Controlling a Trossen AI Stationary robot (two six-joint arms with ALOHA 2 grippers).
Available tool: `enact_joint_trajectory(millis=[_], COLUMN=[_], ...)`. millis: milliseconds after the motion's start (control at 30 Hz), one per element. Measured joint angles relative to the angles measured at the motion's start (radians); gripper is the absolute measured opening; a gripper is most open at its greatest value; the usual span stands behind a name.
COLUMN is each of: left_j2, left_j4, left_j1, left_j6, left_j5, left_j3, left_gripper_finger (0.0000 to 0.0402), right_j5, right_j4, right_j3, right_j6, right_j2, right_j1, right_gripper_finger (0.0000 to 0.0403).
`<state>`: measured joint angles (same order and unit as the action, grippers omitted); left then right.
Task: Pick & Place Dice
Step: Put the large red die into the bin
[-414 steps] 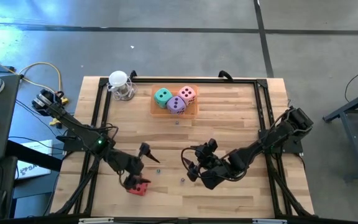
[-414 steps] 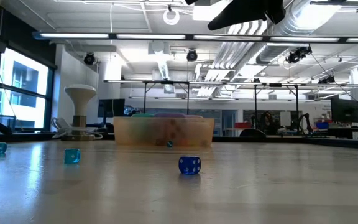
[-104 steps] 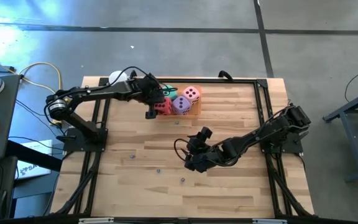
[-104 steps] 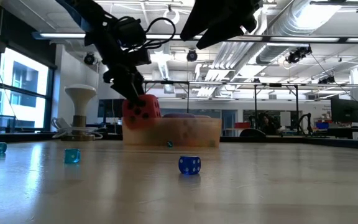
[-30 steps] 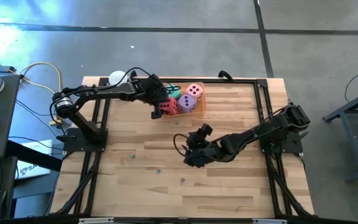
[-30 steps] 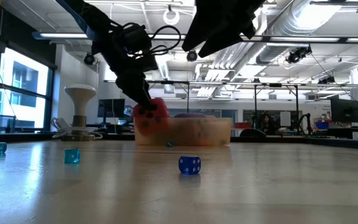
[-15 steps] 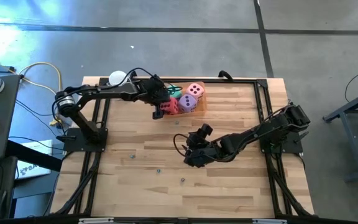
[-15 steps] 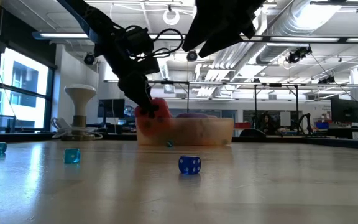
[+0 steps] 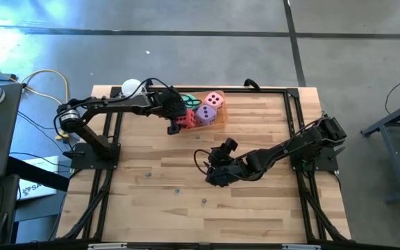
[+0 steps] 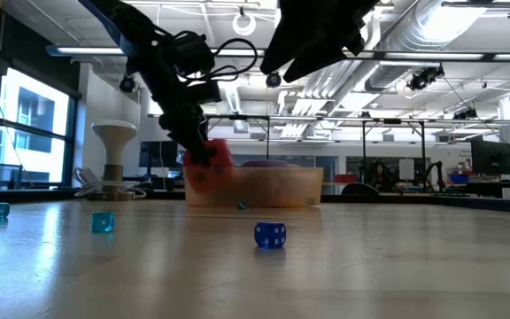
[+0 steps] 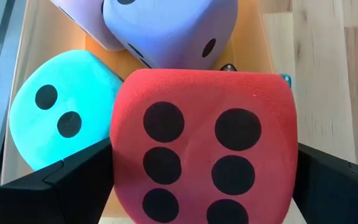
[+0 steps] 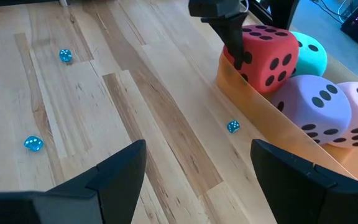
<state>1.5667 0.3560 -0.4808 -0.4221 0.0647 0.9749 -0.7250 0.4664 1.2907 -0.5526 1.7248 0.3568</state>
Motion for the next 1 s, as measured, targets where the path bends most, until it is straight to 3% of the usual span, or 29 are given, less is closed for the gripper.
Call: enact_joint_trajectory(millis=[367, 633, 800, 1000], left_j2=[-0.042, -0.043, -0.044, -0.044], left_j4=[0.047, 0.046, 0.051, 0.056], left_j1=[0.017, 0.038, 0.045, 0.045], left_j6=[-0.009, -0.007, -0.005, -0.003], left_j5=[-0.029, -0.061, -0.064, -0.06], left_j3=[-0.001, 0.0, 0.001, 0.001], left_gripper_finger=[0.04, 0.04, 0.04, 0.04], right_j5=[-0.008, 0.028, -0.007, 0.095], right_j4=[-0.032, -0.257, -0.429, -0.495], right_j3=[0.0, -0.001, -0.003, -0.003], right_j6=[0.011, 0.186, 0.299, 0.325], right_j2=[0.004, 0.114, 0.155, 0.185], right_j1=[-0.046, -0.181, -0.245, -0.355], right_gripper_finger=[0.0282, 0.0282, 0.0282, 0.0282])
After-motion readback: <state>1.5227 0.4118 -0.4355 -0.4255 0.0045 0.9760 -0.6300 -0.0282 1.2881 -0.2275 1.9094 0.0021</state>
